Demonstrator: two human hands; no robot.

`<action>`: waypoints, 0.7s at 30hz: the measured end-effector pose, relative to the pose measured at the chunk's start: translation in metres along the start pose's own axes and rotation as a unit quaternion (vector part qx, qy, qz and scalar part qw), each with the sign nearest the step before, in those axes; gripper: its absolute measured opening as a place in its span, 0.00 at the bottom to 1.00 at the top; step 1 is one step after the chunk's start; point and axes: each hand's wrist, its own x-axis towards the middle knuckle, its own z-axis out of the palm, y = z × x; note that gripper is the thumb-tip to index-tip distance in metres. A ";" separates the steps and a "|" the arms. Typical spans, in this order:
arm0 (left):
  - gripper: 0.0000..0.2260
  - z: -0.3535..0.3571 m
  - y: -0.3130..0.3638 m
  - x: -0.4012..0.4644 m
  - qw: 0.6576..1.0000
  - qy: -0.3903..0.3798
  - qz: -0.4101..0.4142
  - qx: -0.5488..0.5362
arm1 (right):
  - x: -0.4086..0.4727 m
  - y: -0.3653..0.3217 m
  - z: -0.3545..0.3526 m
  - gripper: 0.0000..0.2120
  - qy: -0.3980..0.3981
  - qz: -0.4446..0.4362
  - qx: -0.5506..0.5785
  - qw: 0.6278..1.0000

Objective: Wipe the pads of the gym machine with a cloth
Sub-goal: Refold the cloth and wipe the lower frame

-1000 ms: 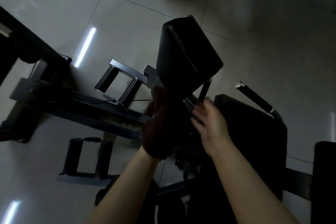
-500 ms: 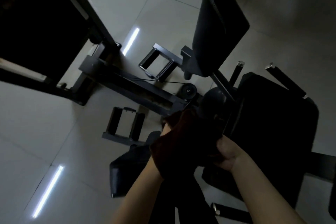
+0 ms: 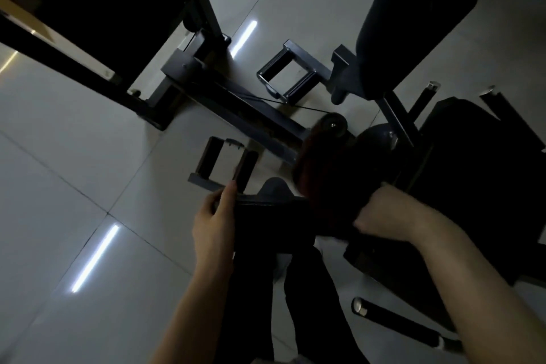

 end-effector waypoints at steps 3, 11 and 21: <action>0.15 -0.001 0.000 -0.001 1.000 0.021 0.021 -0.002 | -0.011 -0.070 0.001 0.18 0.110 0.060 -0.071 0.990; 0.30 -0.018 0.004 0.014 0.953 -0.129 -0.079 -0.262 | 0.041 -0.131 0.024 0.18 0.151 -0.020 -0.052 0.987; 0.32 -0.047 -0.009 0.038 0.799 -0.157 -0.220 -0.538 | 0.046 -0.125 0.063 0.24 0.333 -0.082 -0.179 0.922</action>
